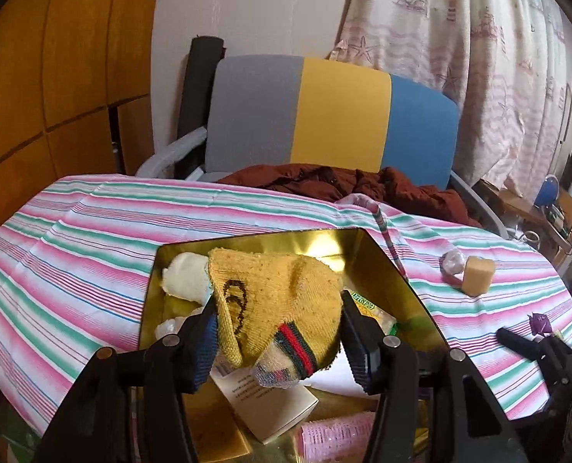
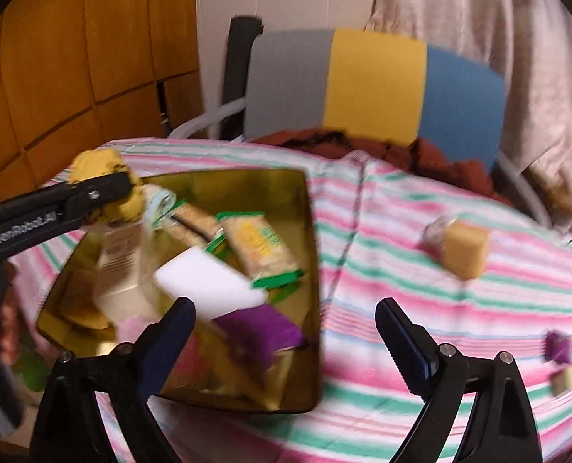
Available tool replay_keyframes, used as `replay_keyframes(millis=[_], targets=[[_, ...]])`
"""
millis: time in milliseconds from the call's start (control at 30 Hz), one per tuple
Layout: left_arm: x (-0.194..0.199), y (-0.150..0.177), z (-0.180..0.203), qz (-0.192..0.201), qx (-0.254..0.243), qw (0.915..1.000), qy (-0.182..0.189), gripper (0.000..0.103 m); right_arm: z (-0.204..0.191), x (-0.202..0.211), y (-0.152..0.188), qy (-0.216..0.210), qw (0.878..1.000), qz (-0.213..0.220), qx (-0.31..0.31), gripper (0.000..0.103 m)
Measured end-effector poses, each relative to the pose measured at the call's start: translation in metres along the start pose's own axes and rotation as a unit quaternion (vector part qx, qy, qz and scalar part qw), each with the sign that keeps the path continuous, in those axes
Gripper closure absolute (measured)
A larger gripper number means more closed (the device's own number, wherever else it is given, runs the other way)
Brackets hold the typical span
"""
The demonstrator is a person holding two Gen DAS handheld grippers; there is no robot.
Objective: Organize objects
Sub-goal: 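Release the yellow sock in the tray with the left tool while the right tool drops the purple packet, then open both tools and lift them away from the gold tray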
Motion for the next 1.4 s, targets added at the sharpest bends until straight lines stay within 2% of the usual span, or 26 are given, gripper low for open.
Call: replay_keyframes(millis=[33, 100, 167, 233, 300, 567, 633, 733, 867, 967, 1033, 1133, 1400], targets=[[0.002, 0.001, 0.0, 0.002, -0.002, 1.0, -0.003, 0.046, -0.002, 0.004, -0.001, 0.019, 0.999, 0.022, 0.019, 0.0], [0.006, 0.001, 0.0, 0.007, 0.0, 1.0, -0.006, 0.046, -0.004, 0.011, -0.002, 0.063, 0.995, 0.054, 0.054, 0.0], [0.008, 0.001, -0.002, 0.01, 0.0, 0.9999, -0.013, 0.045, -0.002, 0.011, -0.002, 0.077, 0.994, 0.051, 0.057, 0.0], [0.008, 0.001, -0.003, 0.01, -0.001, 0.9997, -0.02, 0.045, 0.0, 0.008, -0.001, 0.057, 0.997, 0.031, 0.05, 0.001], [0.007, 0.001, -0.003, 0.008, -0.004, 0.9998, -0.018, 0.045, 0.0, 0.007, 0.001, 0.059, 0.997, 0.026, 0.046, 0.001], [-0.003, 0.008, -0.014, -0.015, 0.018, 0.9993, 0.028, 0.045, 0.01, 0.012, 0.007, 0.024, 0.999, 0.003, -0.022, 0.001], [-0.003, 0.009, -0.014, -0.013, 0.023, 0.9985, 0.048, 0.045, 0.009, 0.013, 0.01, 0.022, 1.0, 0.002, -0.022, 0.001], [-0.002, 0.011, -0.014, -0.013, 0.017, 0.9986, 0.049, 0.045, 0.005, 0.011, 0.014, 0.014, 1.0, -0.003, -0.016, 0.001], [-0.001, 0.012, -0.013, -0.006, 0.017, 0.9978, 0.064, 0.034, 0.004, 0.008, 0.017, 0.002, 1.0, -0.011, -0.019, 0.001], [-0.007, 0.003, -0.013, -0.003, 0.006, 0.998, 0.062, 0.027, 0.007, 0.009, 0.017, -0.001, 1.0, -0.011, -0.027, 0.001], [-0.011, -0.006, -0.014, -0.005, 0.002, 0.9984, 0.057, 0.027, 0.008, 0.009, 0.017, -0.001, 1.0, -0.012, -0.025, 0.001], [-0.001, -0.016, -0.018, 0.02, 0.003, 0.9988, 0.045, 0.027, 0.01, 0.011, 0.017, 0.001, 1.0, -0.009, -0.028, 0.001], [0.009, -0.002, -0.014, 0.008, -0.007, 0.9999, 0.004, 0.027, 0.01, 0.009, 0.018, 0.002, 1.0, -0.013, -0.028, 0.001]])
Point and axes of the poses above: each gripper's, at about its wrist camera, not at the fingertips, and x roughly against the way its jaws point, z to its right, y to its underside, the point moved 3 cm from there along -x, roughly the way its jaws point, and after that the axes turned 8 degrees about -x, right-handed, at the moved point
